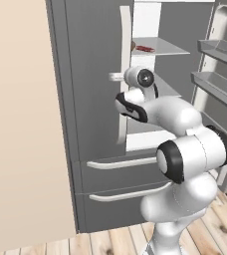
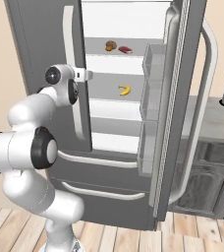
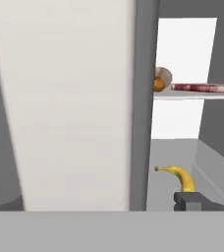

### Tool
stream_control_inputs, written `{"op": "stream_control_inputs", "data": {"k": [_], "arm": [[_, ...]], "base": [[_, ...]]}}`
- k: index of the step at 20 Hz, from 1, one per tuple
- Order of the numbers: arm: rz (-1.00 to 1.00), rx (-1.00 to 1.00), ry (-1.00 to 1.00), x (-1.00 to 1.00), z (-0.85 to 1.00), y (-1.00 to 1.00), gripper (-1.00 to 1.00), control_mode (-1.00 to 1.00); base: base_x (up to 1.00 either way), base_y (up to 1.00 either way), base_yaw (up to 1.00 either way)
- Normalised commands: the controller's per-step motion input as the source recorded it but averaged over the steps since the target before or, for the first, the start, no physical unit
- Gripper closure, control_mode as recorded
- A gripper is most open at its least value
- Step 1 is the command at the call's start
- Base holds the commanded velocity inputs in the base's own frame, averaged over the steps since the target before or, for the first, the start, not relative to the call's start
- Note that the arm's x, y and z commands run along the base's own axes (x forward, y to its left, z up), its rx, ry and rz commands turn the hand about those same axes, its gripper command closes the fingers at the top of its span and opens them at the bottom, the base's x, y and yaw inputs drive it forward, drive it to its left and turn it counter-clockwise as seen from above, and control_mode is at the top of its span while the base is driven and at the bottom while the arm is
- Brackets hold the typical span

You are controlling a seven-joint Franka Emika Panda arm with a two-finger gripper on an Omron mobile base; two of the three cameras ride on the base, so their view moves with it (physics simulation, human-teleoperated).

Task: Open the fridge, remove the banana, mushroom, and steak, and place them on any counter.

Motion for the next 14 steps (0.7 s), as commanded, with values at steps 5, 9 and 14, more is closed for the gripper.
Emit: {"op": "stream_control_inputs", "data": {"k": [5,9,14], "arm": [[0.00,0.00,0.00,0.30,-0.06,0.05,1.00,-1.00],[0.00,0.00,0.00,0.00,0.00,0.00,1.00,-1.00],[-0.15,0.00,-0.04,-0.69,0.00,0.49,1.00,-1.00]], "base": [[0.00,0.00,0.00],[0.00,0.00,0.00],[0.00,0.00,0.00]]}}
